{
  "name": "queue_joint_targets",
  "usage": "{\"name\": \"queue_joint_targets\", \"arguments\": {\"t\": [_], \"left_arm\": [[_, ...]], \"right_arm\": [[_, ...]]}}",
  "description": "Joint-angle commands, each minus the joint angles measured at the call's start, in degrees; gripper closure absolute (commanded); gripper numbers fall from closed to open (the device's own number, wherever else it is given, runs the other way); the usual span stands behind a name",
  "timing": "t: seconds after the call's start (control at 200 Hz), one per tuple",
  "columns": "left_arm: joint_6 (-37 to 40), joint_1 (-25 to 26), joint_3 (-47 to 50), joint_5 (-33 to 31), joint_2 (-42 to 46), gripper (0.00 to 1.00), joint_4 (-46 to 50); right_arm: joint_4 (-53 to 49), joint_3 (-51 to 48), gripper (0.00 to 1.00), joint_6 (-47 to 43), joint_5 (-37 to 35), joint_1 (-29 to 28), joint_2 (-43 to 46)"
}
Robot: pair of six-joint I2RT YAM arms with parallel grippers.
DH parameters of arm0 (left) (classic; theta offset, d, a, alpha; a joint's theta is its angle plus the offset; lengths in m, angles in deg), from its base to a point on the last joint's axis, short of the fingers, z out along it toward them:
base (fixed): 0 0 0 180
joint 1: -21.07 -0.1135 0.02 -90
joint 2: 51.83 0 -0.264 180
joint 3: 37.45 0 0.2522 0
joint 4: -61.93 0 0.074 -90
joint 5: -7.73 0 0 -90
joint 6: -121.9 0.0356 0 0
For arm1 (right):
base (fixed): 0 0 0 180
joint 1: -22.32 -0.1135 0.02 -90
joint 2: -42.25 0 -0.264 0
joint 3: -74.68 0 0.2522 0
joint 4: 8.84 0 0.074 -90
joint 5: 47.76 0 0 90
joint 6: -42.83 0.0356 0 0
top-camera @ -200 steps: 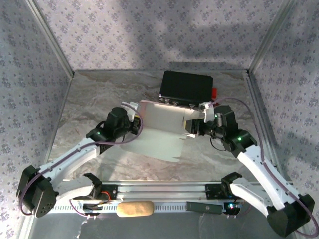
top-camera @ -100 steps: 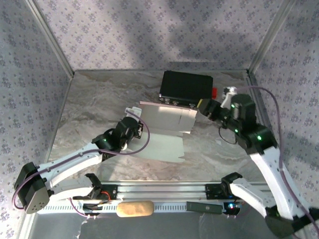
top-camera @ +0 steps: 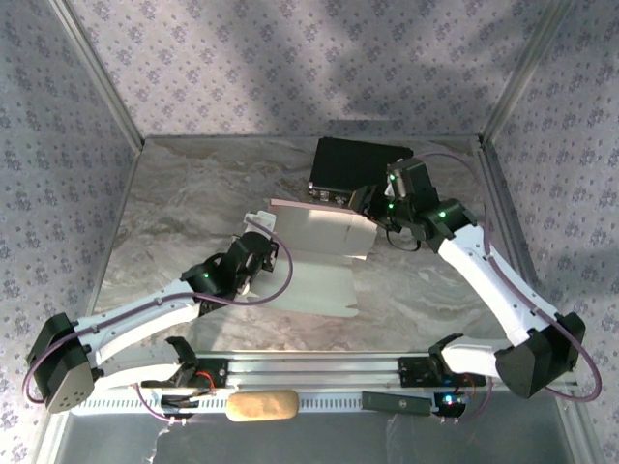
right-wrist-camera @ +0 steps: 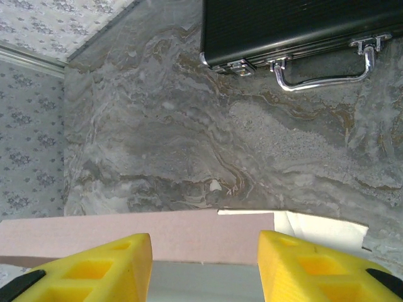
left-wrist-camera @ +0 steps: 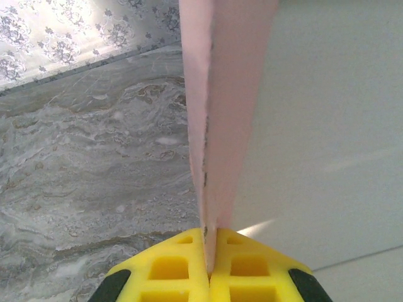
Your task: Fold the paper box
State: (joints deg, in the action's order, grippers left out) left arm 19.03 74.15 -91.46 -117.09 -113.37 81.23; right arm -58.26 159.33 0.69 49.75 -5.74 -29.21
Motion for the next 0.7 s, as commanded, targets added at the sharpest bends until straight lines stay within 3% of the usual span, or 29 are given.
{"name": "queue_joint_targets", "arguments": {"t": [0.0,0.57,0.695], "left_arm": [[0.16,0.53,-0.09,-1.39,1.29,1.0,-2.38],[0.36,1.15,-0.68,-1.31,-0.07,1.0,-3.43],[0.47,1.32,-0.8,-1.48,-0.07,1.0,-3.25]], "right_arm": [[0.46,2.32,0.51,0.66,1.19,-0.31,-0.67],[3.32,-2.07,0.51,2.45,6.52,-0.07,-0.61],[2.1,-4.46,0.52,2.87,5.06,-0.51,0.26]]}}
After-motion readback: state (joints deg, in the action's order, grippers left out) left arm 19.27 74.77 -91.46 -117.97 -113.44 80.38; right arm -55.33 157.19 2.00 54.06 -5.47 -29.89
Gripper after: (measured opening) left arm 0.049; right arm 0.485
